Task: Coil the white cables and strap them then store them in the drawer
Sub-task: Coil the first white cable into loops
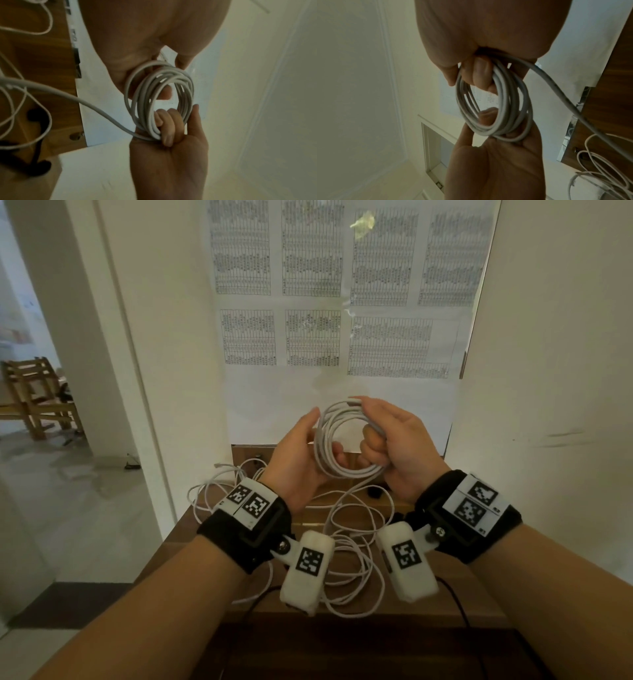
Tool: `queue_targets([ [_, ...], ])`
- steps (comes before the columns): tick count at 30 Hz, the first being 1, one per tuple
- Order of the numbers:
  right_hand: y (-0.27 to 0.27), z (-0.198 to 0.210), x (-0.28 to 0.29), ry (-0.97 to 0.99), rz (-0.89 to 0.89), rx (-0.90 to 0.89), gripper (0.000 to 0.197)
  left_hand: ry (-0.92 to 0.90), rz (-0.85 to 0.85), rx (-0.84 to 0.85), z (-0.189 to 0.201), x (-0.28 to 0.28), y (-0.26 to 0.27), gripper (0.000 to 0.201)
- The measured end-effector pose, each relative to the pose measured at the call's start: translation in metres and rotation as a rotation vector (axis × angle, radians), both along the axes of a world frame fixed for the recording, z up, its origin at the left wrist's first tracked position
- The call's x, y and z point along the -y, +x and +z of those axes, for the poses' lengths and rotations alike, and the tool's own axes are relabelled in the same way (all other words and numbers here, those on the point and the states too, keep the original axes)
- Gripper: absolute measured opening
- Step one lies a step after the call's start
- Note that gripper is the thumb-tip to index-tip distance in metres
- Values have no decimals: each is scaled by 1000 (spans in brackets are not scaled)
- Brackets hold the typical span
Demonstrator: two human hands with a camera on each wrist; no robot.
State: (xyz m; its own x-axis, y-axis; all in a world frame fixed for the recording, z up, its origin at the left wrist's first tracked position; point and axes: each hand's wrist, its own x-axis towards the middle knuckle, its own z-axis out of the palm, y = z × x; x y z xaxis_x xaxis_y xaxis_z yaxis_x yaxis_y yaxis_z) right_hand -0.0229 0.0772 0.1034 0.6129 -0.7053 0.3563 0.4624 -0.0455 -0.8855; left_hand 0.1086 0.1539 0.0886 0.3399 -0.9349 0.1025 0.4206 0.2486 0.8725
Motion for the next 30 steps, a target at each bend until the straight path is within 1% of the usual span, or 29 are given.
queue_targets([
  [2,-4,2,2,9,-4,-15,24,38,112,121,-3,0,4,45],
  [3,-6,4,4,25,7,-13,24,48,117,167,-3,-1,8,48],
  [4,-8,5,7,43,27,-15,22,52,75,204,-2,-2,12,53],
  [6,-10,5,11,64,87,-42,18,63,-98,251,3,-4,16,67],
  [8,-9,3,14,58,144,-96,19,88,-265,256,9,-6,15,78],
  [10,-7,1,15,40,154,-125,21,92,-372,190,12,-7,11,78],
  [13,-3,0,14,6,81,-117,18,81,-427,42,12,-6,3,70],
  [16,2,-1,11,-28,10,-120,20,40,-480,-105,12,-8,-8,59],
  [18,4,-3,10,-40,-7,-106,20,2,-479,-121,11,-7,-15,57],
  [23,4,-4,10,-42,-6,-80,27,-57,-349,-83,14,-5,-21,58],
  [24,4,-5,11,-52,4,-91,34,-66,-334,-78,16,-6,-21,57],
  [26,4,-9,13,-78,-5,-137,71,-94,-299,-51,20,-7,-19,56],
  [27,6,-12,14,-77,-4,-163,86,-112,-282,-41,22,-7,-19,56],
  [28,6,-15,12,-68,20,-193,97,-130,-266,-37,25,-7,-17,56],
  [29,7,-19,11,-53,53,-221,104,-145,-247,-39,28,-7,-16,56],
  [30,9,-23,9,-27,81,-244,105,-157,-224,-46,31,-7,-13,56],
])
